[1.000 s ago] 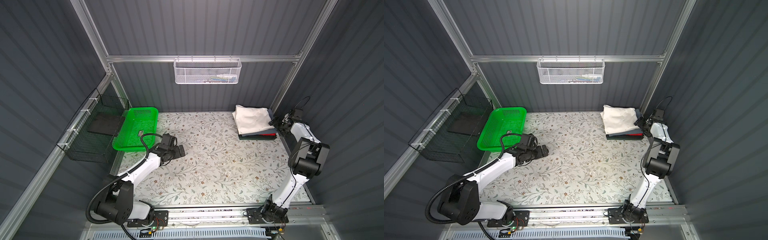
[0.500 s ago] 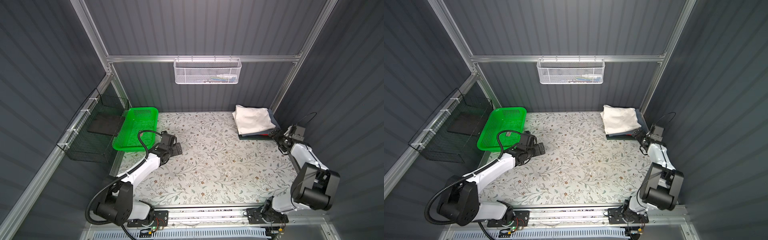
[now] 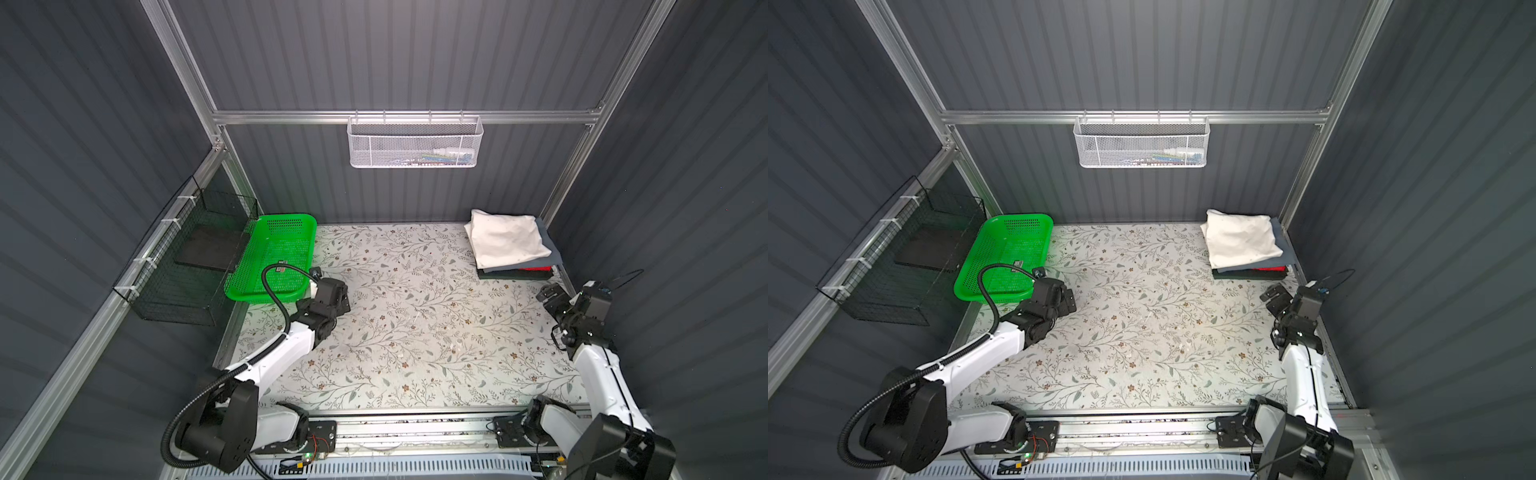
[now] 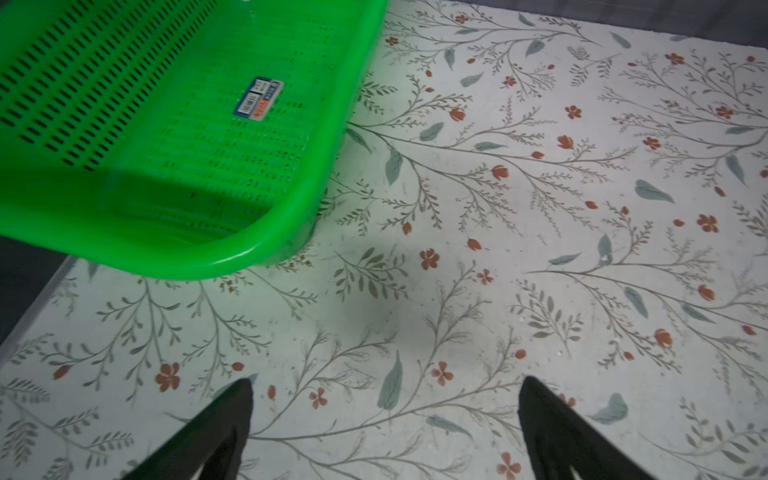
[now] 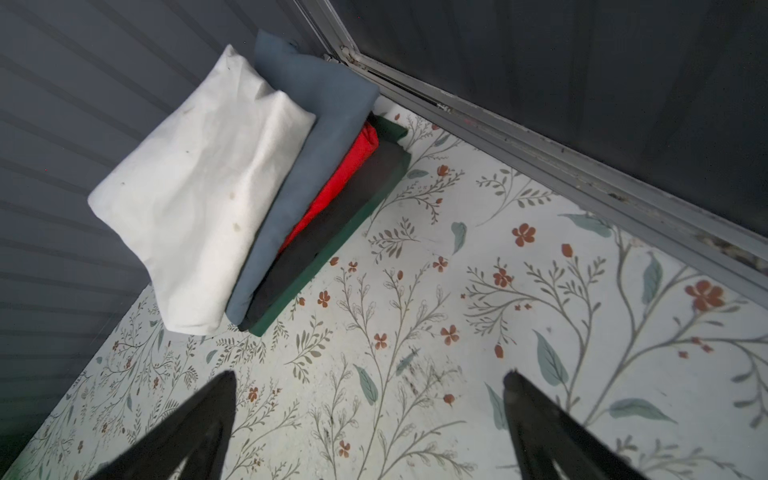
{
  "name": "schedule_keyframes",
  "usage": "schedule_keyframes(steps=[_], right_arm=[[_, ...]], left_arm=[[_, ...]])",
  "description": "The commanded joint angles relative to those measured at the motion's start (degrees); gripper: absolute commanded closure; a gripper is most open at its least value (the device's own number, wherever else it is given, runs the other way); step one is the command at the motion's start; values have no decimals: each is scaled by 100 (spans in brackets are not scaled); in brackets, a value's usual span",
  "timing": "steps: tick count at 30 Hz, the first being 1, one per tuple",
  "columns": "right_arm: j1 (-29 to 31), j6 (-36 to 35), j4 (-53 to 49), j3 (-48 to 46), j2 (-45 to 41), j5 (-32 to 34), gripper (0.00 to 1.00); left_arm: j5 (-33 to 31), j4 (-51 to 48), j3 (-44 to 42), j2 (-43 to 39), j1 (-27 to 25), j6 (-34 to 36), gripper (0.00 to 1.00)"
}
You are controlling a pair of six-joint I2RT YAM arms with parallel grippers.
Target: Fold and stack the t-shirts
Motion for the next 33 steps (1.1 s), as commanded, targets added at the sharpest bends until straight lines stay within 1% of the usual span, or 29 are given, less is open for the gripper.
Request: schedule_keyframes(steps=[1, 3, 5, 6, 9, 12, 14, 16, 17, 19, 20, 21, 22, 24, 25, 27, 30, 32, 33], right_arm=[[58, -125, 974, -508, -150, 191, 1], [134, -175, 1679, -853, -152, 187, 1], [282, -372, 2418, -1173, -115, 346, 1], [423, -519, 2752, -1355, -97, 540, 1], [780, -1001, 3690, -1704, 26, 974, 1], [1071, -1349, 4364, -1882, 324, 1285, 1], [1098, -1321, 4851, -2017, 606, 1319, 1], [1103, -1309, 5444, -2171, 781, 1317, 1], [1109, -1334, 5711, -2250, 979, 1277, 1], [1157, -1419, 6013, -2311, 1082, 1253, 1], [1196, -1472, 6112, -2335, 1110, 1277, 1], [1249, -1525, 6158, -2346, 1115, 1342, 1], [1283, -1559, 6175, -2355, 1114, 1417, 1], [1396, -1654, 6300, -2389, 1165, 1604, 1], [1440, -1701, 6454, -2420, 1242, 1668, 1], [1527, -1806, 7025, -2541, 1533, 1780, 1], [1668, -1987, 8006, -2716, 2119, 1874, 1], [1756, -2058, 8621, -2789, 2502, 1990, 1], [1789, -2108, 8495, -2761, 2434, 1974, 1]], left_arm=[[-974, 736, -449, -433, 33, 302, 0], [-1325, 1376, -908, -629, 33, 527, 0], [-1593, 1877, -1220, -736, 33, 724, 0], [-1631, 1913, -1260, -799, 33, 815, 0], [-1673, 2541, -1480, -804, 33, 1230, 0], [-1817, 3540, -1832, -532, 37, 1653, 0], [-1862, 3936, -1920, -227, 42, 1881, 0], [-1747, 4320, -1964, 52, 50, 2103, 0], [-1557, 4712, -2075, 201, 50, 2203, 0], [-1156, 6212, -2511, 676, 68, 2546, 0], [-1155, 7095, -2641, 1057, 77, 2784, 0], [-1081, 7660, -2724, 1332, 77, 3009, 0], [-1065, 7959, -2738, 1510, 77, 3114, 0], [-974, 8347, -2612, 1927, 94, 3423, 0], [-912, 8383, -2508, 2069, 94, 3572, 0], [-738, 8532, -2407, 2412, 115, 3712, 0], [-618, 9434, -2356, 3113, 216, 3949, 0], [-428, 8764, -2318, 2815, 312, 3667, 0], [-205, 8429, -2284, 2687, 450, 3519, 0]])
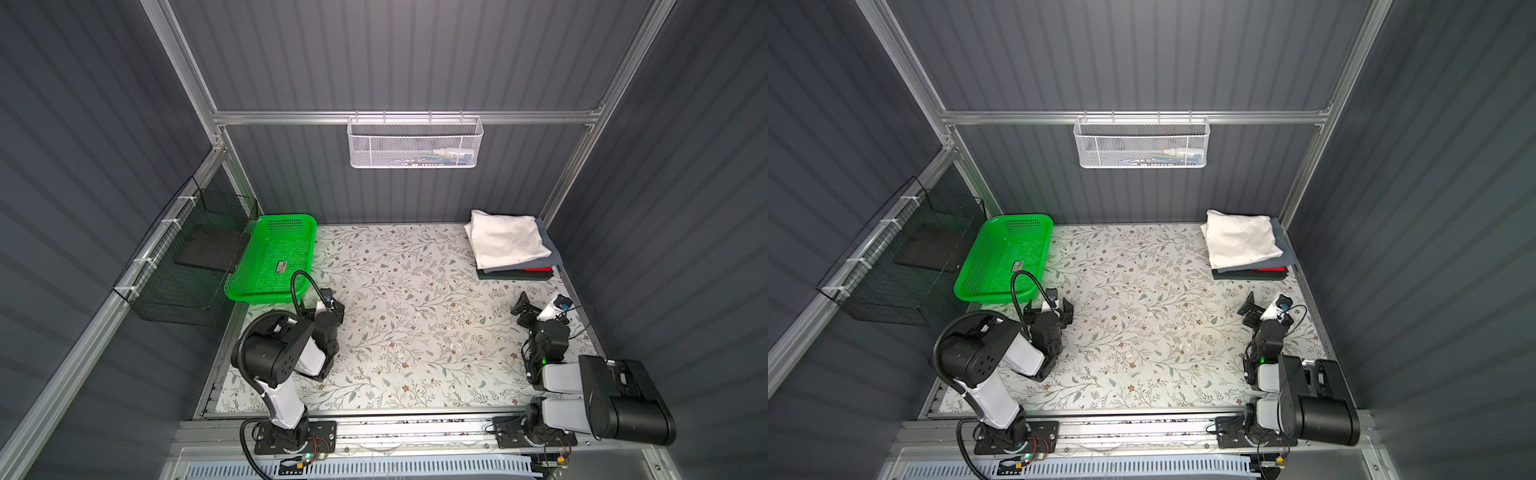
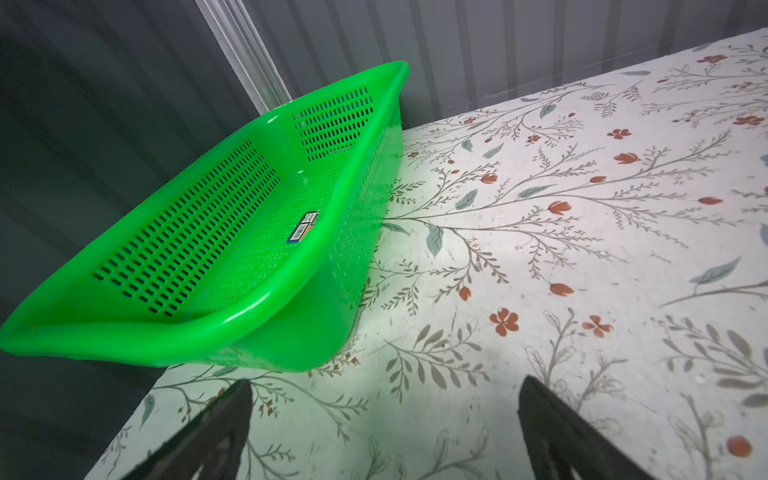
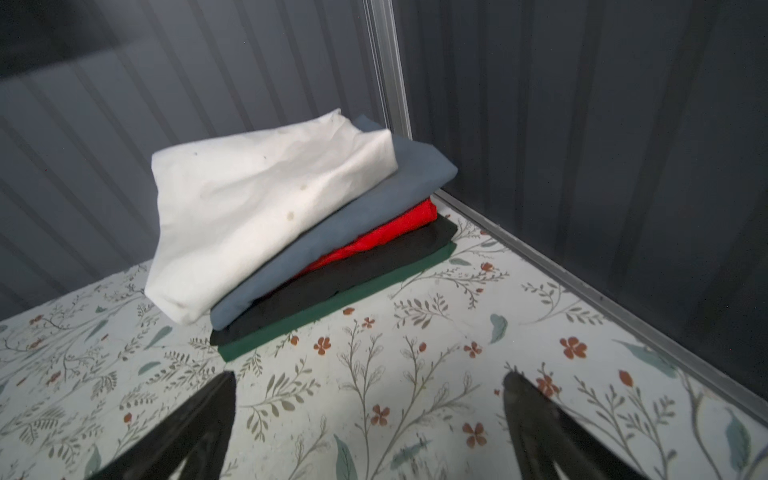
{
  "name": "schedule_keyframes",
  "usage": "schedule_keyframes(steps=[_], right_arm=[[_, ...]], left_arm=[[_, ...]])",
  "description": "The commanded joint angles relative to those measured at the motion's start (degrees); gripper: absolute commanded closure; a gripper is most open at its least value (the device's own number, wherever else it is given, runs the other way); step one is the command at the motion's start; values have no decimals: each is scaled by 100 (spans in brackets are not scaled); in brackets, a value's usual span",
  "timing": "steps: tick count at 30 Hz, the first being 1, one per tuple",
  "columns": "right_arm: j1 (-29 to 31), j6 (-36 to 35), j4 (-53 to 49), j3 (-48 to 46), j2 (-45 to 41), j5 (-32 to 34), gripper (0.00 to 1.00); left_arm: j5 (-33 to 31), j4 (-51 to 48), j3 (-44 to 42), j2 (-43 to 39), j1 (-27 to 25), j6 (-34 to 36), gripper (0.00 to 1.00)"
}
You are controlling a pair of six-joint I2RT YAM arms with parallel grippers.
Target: Fold and stack the t-shirts
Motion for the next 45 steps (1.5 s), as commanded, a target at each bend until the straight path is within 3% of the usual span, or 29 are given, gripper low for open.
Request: schedule_keyframes(steps=[1, 4, 5, 7, 9, 14, 26, 29, 33, 45], right_arm=[[156, -314, 904, -62, 84, 272, 1], [315, -475, 1050, -63, 160, 402, 1], [376, -529, 1054, -64, 170, 447, 1], [489, -638, 1054, -45, 176, 552, 1], [651, -791, 1053, -28, 187, 691, 1], [1029, -1244, 1060, 112, 327, 836, 1], [1044, -1491, 690, 685, 879, 560, 1], [935, -1245, -616, 1092, 555, 598, 1], [408, -760, -1698, 1535, 442, -106, 1], [367, -754, -1500, 1466, 468, -151, 1]], left_arm=[[600, -7, 153, -276, 336, -128, 0], [1418, -545, 374, -161, 912, -595, 0], [1438, -734, 587, -45, 926, -452, 0], [1942, -2151, 1047, -301, 1213, -815, 0], [2515, -2295, 1222, -205, 1517, -947, 0], [2537, -2401, 1253, -227, 1533, -963, 0], [2514, -2352, 1230, -228, 1533, -964, 0], [2517, -2343, 1228, -236, 1533, -964, 0], [2498, -2317, 1217, -236, 1533, -964, 0], [2510, -2325, 1219, -238, 1533, -964, 0]])
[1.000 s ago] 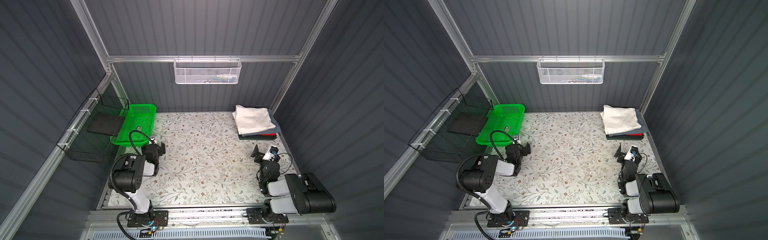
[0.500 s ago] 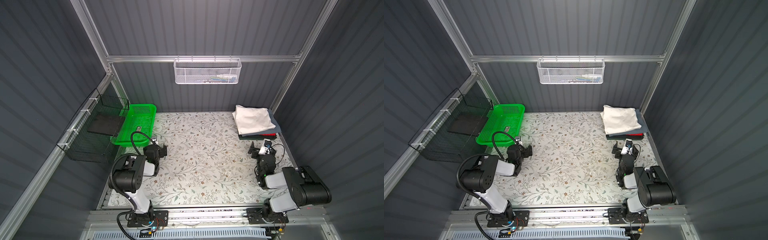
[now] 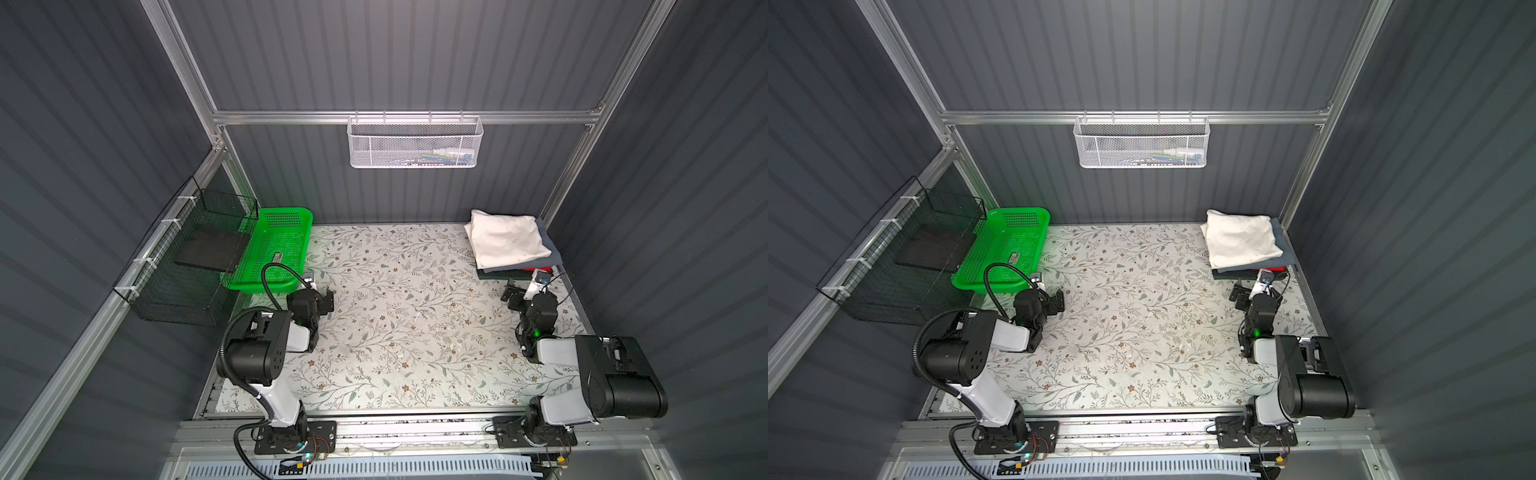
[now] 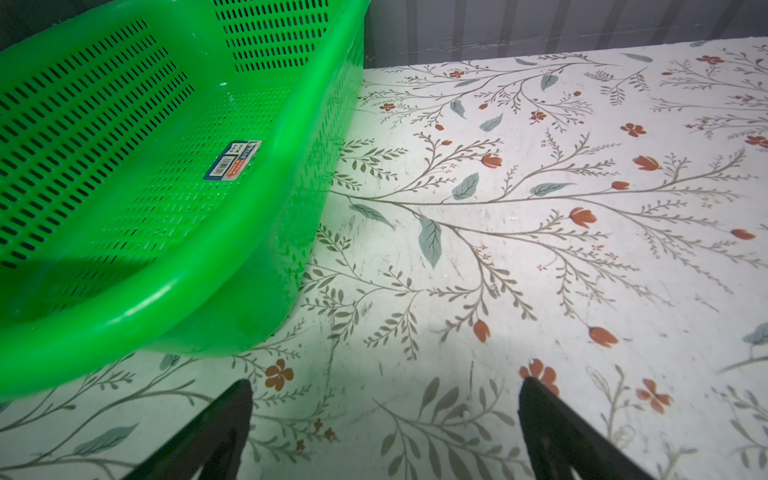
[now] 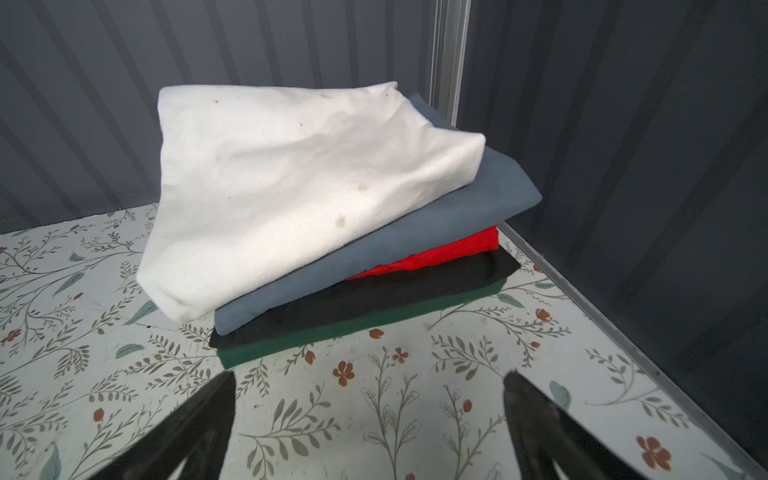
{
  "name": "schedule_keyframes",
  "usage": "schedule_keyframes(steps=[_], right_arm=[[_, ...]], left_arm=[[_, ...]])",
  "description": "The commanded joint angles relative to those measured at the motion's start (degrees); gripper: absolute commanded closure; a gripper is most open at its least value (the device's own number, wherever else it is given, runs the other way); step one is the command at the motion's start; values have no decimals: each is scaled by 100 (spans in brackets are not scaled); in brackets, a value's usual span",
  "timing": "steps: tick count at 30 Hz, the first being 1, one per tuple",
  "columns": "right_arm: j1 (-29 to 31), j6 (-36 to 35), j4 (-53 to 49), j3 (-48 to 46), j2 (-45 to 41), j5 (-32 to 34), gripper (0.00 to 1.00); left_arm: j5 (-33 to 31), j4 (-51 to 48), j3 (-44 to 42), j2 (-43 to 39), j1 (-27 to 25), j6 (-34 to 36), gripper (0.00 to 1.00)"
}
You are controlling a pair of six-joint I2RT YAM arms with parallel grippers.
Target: Fold and stack the t-shirts
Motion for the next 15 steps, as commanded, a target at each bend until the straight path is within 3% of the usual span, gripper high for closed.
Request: schedule_keyframes(steps=[1, 15], right_arm=[[6, 64, -17, -25, -29, -95, 1], [7, 78, -20, -17, -27, -89, 1]], left_arm=[[52, 44, 4, -77, 3, -79, 0], [78, -8, 47, -59, 3, -79, 0]])
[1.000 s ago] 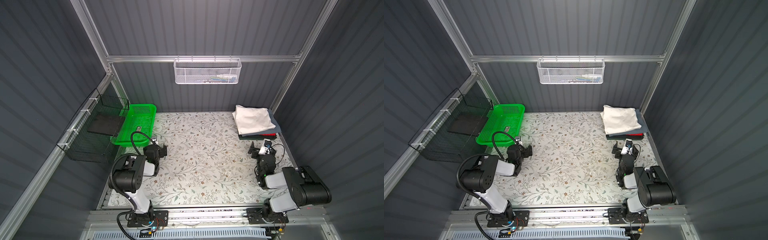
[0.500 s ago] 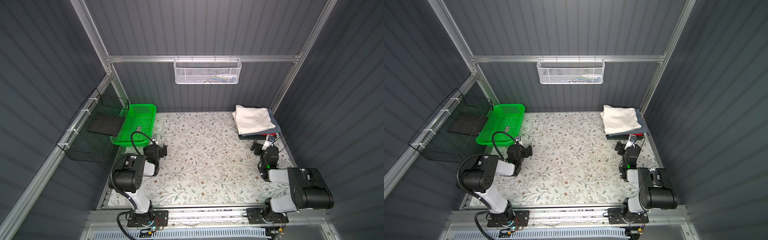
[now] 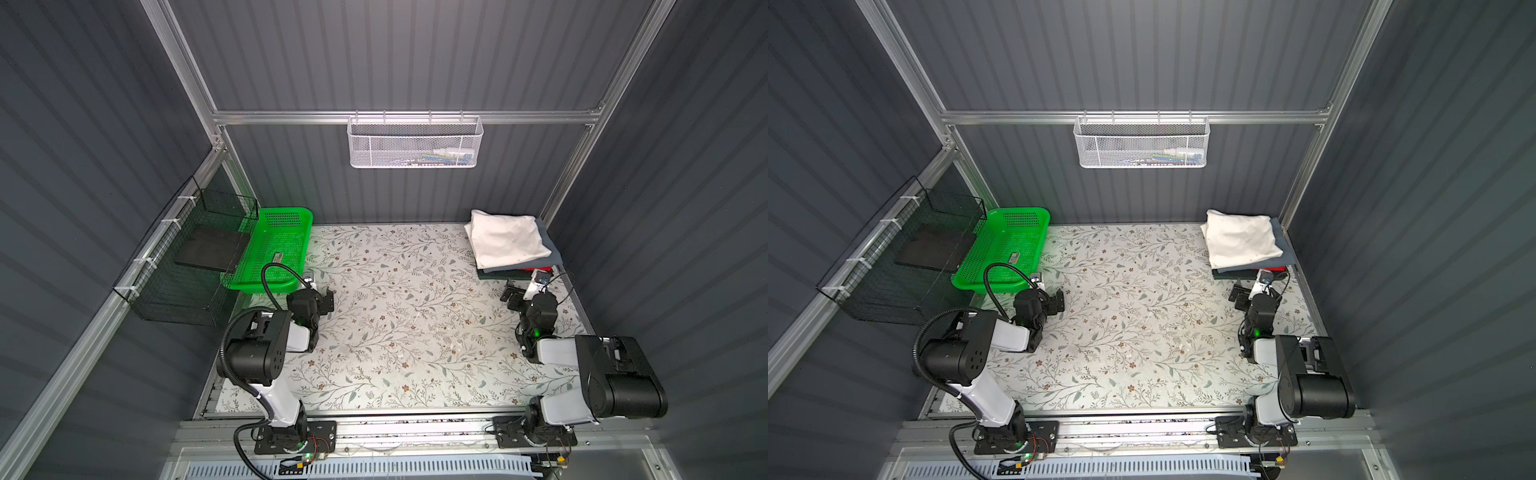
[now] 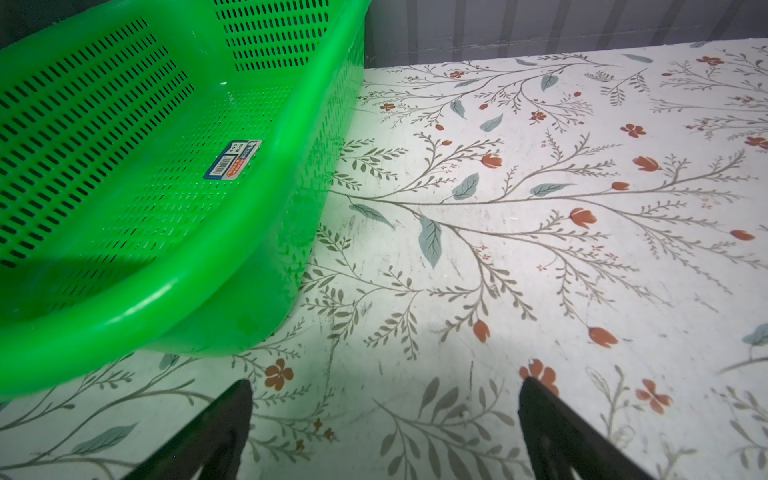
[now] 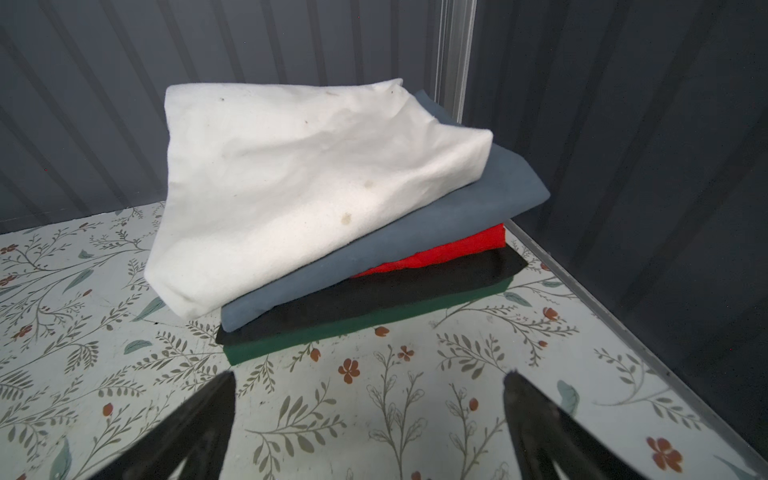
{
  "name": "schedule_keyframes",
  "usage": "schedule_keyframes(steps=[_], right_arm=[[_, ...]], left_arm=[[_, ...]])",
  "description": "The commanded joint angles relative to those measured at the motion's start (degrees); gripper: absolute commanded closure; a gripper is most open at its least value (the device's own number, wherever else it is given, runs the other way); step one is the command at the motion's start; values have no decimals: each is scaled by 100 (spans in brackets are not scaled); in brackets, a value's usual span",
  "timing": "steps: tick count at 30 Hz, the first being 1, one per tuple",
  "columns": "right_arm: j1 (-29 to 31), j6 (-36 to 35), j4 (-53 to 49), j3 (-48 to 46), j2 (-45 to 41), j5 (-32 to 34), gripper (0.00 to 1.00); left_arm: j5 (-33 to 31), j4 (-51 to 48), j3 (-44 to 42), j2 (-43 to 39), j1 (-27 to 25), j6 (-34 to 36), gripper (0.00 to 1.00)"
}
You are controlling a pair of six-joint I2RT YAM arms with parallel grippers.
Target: Fold and stack the t-shirts
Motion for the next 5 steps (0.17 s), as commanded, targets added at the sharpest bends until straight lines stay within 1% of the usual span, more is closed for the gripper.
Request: schedule_keyframes(steps=[1, 5], right_arm=[[6, 49, -18, -18, -20, -21, 1], [6, 35, -1, -27, -24, -23, 1]], left_arm=[[76, -9, 47, -54, 3, -62, 0], [62, 29, 16, -69, 3, -53, 0]])
